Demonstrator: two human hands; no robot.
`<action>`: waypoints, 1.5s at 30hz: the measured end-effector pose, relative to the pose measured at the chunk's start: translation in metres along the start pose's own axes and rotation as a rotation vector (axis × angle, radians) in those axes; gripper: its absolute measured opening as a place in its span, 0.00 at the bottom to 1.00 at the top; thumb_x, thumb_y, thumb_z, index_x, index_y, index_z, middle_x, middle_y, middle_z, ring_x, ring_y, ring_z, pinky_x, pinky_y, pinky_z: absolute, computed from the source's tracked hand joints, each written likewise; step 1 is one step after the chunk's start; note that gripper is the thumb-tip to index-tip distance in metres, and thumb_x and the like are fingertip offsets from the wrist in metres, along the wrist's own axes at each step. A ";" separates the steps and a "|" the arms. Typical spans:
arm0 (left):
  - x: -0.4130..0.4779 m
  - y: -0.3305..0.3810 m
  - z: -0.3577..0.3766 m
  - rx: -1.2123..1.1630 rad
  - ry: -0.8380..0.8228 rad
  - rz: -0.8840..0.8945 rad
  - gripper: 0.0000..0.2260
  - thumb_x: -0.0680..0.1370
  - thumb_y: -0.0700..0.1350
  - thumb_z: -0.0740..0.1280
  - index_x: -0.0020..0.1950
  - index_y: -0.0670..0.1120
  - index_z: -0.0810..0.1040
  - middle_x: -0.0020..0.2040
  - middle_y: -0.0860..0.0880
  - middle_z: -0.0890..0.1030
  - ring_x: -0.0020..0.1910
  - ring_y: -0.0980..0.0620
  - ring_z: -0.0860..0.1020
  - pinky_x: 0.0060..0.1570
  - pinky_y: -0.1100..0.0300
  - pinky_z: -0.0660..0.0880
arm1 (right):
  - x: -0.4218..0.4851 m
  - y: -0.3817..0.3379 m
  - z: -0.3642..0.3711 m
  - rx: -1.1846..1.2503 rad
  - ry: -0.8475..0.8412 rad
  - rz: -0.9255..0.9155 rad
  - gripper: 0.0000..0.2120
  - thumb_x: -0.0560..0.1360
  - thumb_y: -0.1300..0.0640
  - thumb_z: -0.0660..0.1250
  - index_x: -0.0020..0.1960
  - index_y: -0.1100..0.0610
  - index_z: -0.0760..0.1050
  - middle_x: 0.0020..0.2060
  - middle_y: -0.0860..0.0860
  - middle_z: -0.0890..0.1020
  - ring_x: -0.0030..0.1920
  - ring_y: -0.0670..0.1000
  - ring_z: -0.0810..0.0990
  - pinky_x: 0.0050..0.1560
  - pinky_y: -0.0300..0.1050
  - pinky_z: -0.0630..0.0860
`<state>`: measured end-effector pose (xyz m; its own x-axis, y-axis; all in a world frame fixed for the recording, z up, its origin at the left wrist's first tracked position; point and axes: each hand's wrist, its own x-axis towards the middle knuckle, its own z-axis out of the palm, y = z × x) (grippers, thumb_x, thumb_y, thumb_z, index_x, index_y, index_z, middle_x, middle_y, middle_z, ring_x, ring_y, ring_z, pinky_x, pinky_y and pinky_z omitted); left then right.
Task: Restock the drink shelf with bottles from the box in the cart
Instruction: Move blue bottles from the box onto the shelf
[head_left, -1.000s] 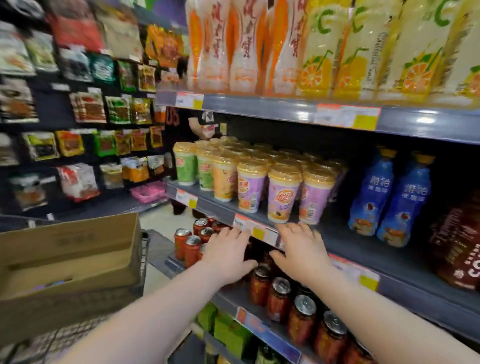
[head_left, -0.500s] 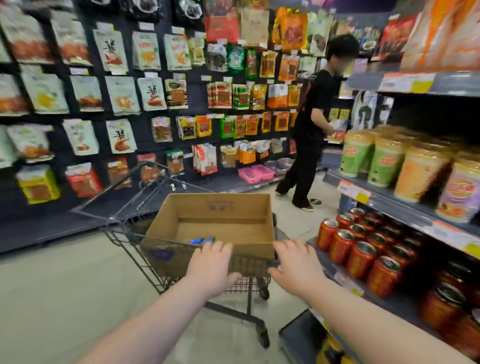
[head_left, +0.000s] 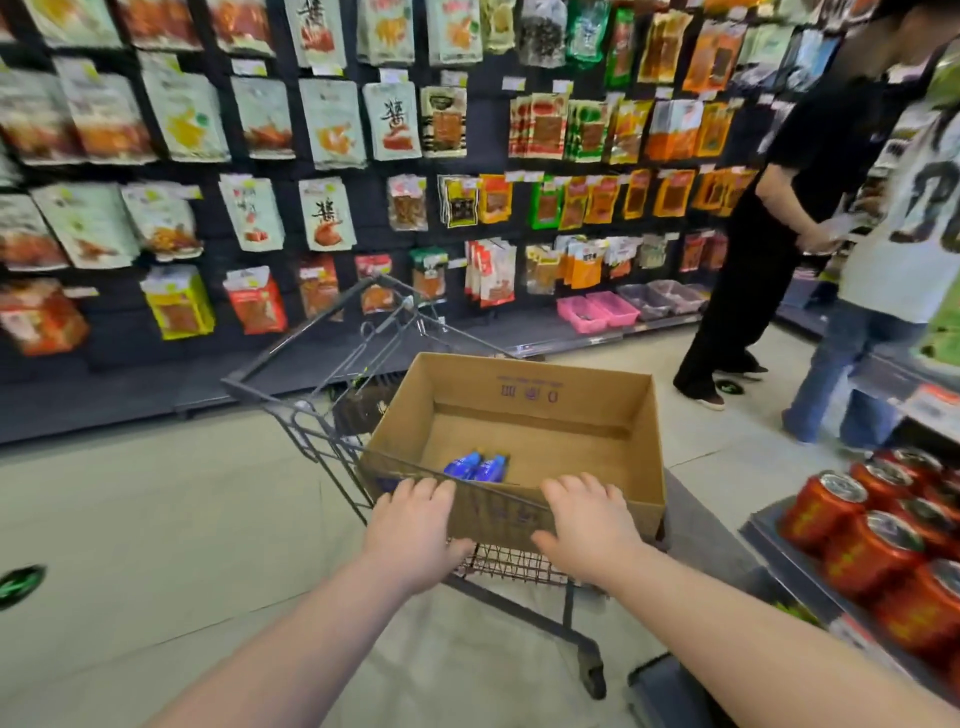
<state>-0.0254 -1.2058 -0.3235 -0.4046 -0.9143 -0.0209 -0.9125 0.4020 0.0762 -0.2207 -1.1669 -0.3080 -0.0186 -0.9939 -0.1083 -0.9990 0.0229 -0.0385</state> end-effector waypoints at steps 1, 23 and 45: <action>0.014 -0.005 0.002 0.010 -0.006 -0.010 0.33 0.73 0.63 0.62 0.73 0.49 0.59 0.71 0.49 0.66 0.69 0.47 0.63 0.67 0.50 0.63 | 0.018 0.001 0.002 0.001 -0.005 -0.008 0.25 0.75 0.43 0.60 0.68 0.51 0.63 0.66 0.52 0.69 0.69 0.56 0.62 0.67 0.56 0.59; 0.261 -0.068 0.059 0.074 -0.281 -0.020 0.31 0.74 0.62 0.62 0.72 0.48 0.60 0.71 0.48 0.66 0.70 0.46 0.63 0.66 0.50 0.63 | 0.271 0.057 0.041 0.032 -0.287 0.040 0.30 0.75 0.45 0.61 0.74 0.52 0.57 0.69 0.53 0.67 0.70 0.56 0.63 0.69 0.56 0.58; 0.426 -0.137 0.213 -0.002 -0.802 0.169 0.30 0.72 0.60 0.66 0.68 0.47 0.63 0.66 0.46 0.70 0.66 0.45 0.68 0.61 0.51 0.68 | 0.386 0.030 0.181 0.221 -0.602 0.410 0.25 0.75 0.48 0.60 0.69 0.54 0.62 0.65 0.54 0.70 0.67 0.58 0.66 0.65 0.55 0.62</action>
<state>-0.0859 -1.6393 -0.5556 -0.4582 -0.5274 -0.7155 -0.8355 0.5302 0.1443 -0.2507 -1.5301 -0.5310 -0.2981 -0.6726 -0.6773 -0.8841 0.4621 -0.0698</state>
